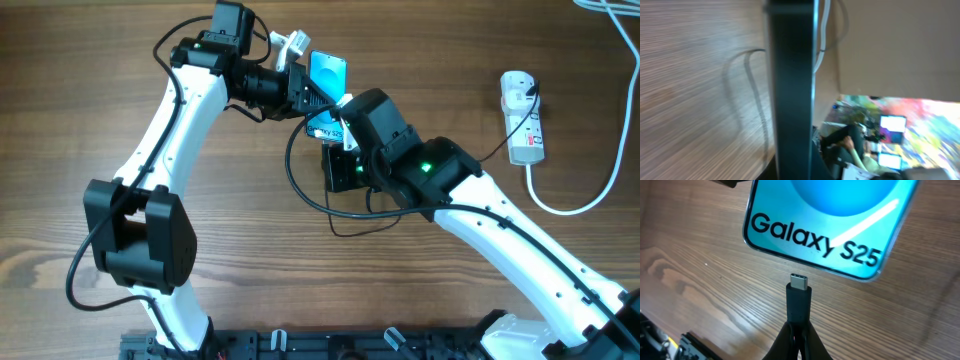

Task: Plug charger to phone and switch on socket
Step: 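Lift the plug with the right gripper toward the phone's bottom edge, then align the USB-C plug under the phone's charging port, then push the plug up into the phone's port with the right gripper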

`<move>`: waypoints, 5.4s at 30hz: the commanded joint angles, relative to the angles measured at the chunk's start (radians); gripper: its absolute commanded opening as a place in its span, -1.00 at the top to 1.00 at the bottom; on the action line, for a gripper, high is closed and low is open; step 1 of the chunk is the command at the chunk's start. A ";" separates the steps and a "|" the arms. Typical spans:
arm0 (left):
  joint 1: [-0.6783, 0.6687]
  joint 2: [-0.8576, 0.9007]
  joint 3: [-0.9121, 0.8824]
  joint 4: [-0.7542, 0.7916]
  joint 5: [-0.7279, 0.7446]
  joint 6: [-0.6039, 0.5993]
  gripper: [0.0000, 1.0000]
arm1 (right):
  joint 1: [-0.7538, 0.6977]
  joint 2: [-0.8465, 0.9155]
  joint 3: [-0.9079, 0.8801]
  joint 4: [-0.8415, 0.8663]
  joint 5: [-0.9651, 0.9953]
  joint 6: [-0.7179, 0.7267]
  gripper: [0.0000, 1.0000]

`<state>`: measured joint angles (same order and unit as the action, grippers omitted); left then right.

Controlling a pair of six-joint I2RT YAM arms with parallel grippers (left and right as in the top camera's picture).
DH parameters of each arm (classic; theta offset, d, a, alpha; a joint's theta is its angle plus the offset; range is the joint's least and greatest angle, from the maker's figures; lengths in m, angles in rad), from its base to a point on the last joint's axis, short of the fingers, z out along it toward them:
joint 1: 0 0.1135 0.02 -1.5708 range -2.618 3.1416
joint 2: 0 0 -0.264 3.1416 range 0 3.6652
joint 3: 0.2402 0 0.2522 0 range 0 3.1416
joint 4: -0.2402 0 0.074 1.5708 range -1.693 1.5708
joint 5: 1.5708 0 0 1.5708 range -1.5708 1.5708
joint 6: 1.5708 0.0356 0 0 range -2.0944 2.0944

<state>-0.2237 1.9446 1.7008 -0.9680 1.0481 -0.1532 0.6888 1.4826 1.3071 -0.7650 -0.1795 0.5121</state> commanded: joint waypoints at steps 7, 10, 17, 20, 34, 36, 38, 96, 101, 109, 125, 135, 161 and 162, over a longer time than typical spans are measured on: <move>0.006 -0.033 0.003 0.018 0.233 0.094 0.92 | 0.001 -0.003 0.004 -0.023 -0.032 0.037 0.91; 0.023 -0.033 0.003 0.018 0.175 0.093 0.92 | 0.001 -0.004 0.004 -0.021 -0.032 0.041 0.91; 0.039 -0.033 0.003 0.040 0.162 0.098 0.92 | 0.001 -0.004 0.037 -0.016 -0.032 0.084 0.91; 0.039 -0.033 0.003 0.051 0.163 0.097 0.92 | 0.001 -0.004 0.046 -0.018 -0.033 0.083 0.91; 0.038 -0.033 0.003 0.051 0.190 0.098 0.92 | -0.003 -0.003 0.047 0.038 -0.032 0.092 0.92; 0.038 -0.033 0.003 0.051 0.190 0.098 0.92 | -0.003 -0.003 0.047 0.038 -0.031 0.093 0.91; 0.038 -0.033 0.003 0.048 0.190 0.098 0.92 | -0.003 -0.003 0.047 0.036 -0.024 0.093 0.91; 0.038 -0.033 0.003 0.043 0.197 0.124 0.92 | -0.016 -0.003 0.047 0.032 -0.065 0.135 0.91; 0.038 -0.033 0.003 0.043 0.197 0.124 0.92 | -0.016 -0.003 0.047 0.042 -0.058 0.135 0.91; 0.038 -0.033 0.003 0.043 0.197 0.124 0.92 | -0.016 -0.003 0.047 0.043 -0.047 0.135 0.91; 0.038 -0.033 0.003 0.039 0.197 0.124 0.92 | -0.016 -0.003 0.047 0.032 -0.024 0.146 0.91; 0.038 -0.033 0.003 0.035 0.212 0.125 0.92 | -0.033 -0.003 0.047 0.031 -0.025 0.145 0.91; 0.038 -0.033 0.003 0.029 0.179 0.146 0.92 | -0.033 -0.003 0.047 0.031 -0.067 0.145 0.91; 0.038 -0.033 0.003 0.031 0.177 0.146 0.92 | -0.033 -0.003 0.047 0.031 -0.067 0.144 0.91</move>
<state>-0.1879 1.9446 1.7008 -0.9394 1.2434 -0.0338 0.6621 1.4826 1.3247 -0.7361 -0.2287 0.6510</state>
